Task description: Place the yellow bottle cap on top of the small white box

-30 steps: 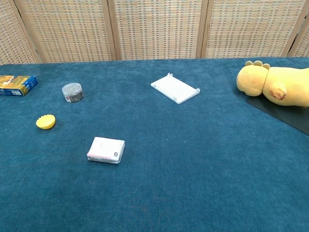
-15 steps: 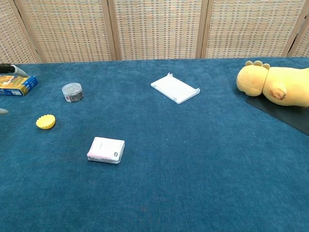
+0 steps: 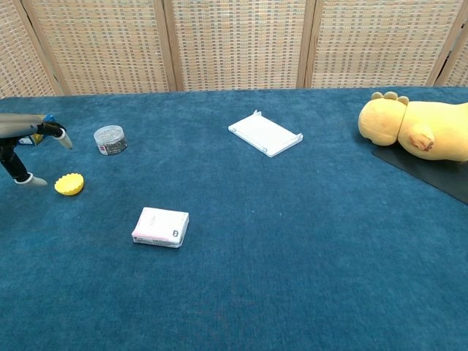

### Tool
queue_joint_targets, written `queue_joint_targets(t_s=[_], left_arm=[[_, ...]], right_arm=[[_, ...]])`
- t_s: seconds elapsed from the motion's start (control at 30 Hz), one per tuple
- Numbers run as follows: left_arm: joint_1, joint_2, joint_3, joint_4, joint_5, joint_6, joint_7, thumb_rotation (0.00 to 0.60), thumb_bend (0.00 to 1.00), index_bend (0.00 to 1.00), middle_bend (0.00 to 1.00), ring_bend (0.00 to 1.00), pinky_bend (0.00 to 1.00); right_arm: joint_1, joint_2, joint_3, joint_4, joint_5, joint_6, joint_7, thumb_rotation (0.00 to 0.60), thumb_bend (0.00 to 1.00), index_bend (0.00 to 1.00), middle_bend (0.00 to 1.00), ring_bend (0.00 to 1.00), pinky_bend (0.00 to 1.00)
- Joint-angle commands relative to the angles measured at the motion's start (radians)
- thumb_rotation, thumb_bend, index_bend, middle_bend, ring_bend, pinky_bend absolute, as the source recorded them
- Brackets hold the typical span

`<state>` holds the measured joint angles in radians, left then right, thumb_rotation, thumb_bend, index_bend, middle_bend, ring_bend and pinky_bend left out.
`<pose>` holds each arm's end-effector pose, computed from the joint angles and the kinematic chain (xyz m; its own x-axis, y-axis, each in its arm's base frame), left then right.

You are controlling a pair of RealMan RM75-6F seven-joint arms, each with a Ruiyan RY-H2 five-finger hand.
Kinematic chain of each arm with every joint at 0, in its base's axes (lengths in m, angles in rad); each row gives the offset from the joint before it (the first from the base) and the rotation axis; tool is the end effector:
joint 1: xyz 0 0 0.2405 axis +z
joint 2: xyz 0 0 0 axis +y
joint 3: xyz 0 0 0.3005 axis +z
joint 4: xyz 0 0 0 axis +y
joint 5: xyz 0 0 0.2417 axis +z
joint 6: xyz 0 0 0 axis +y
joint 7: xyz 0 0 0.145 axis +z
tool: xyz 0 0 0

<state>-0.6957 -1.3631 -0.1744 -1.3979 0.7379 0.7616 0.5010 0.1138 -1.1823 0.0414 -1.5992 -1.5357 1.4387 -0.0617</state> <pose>-0.2956 0.4075 0.0244 0.5129 0.4351 0.7400 0.8364 -0.0590 -0.5450 -0.3525 -0.1956 0.1177 0.4116 -0.0460 0.9102 -0.9100 -0.0756 0.4077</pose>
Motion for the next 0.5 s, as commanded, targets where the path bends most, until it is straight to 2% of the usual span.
queue_joint_targets(t_s=[0.03,0.5], left_arm=[[-0.018,-0.016,0.019,0.011,-0.019,0.005,0.018,0.6,0.28,0.23,0.0,0.0,0.0],[-0.08,-0.058,0.059,0.049,-0.104,0.014,0.062,0.6,0.28,0.27,0.0,0.0,0.0]], right_arm=[[0.0,0.0,0.001,0.001,0.002,0.0,0.002,0.6,0.0,0.05,0.0,0.0,0.04],[0.003,0.005,0.003,0.003,0.011,-0.006,0.018,0.6,0.0,0.05,0.0,0.0,0.04]])
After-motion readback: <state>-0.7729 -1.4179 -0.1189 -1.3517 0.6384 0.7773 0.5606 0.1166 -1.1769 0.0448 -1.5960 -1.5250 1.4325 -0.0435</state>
